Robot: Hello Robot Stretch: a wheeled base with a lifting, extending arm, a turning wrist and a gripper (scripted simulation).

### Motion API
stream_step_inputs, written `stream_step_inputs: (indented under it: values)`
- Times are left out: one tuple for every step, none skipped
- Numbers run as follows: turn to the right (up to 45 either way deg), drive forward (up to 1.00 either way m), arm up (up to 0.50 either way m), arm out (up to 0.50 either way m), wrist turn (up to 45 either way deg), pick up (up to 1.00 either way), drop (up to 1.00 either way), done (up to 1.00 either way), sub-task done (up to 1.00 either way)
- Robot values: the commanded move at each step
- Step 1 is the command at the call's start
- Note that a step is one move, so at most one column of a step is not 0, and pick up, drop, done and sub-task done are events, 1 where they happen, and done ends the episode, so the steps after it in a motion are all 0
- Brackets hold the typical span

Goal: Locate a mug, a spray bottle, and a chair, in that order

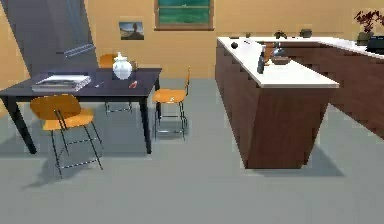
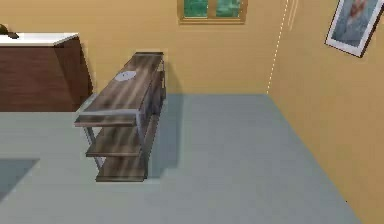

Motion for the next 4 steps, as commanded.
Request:
stream_step_inputs:
  values:
    - [-9.0, 0.00, 0.00, 0.00, 0.0, 0.00, 0.00, 0.00, 0.00]
    - [0.0, 1.00, 0.00, 0.00, 0.0, 0.00, 0.00, 0.00, 0.00]
    - [0.0, 0.35, 0.00, 0.00, 0.0, 0.00, 0.00, 0.00, 0.00]
    - [-12.0, 0.00, 0.00, 0.00, 0.0, 0.00, 0.00, 0.00, 0.00]
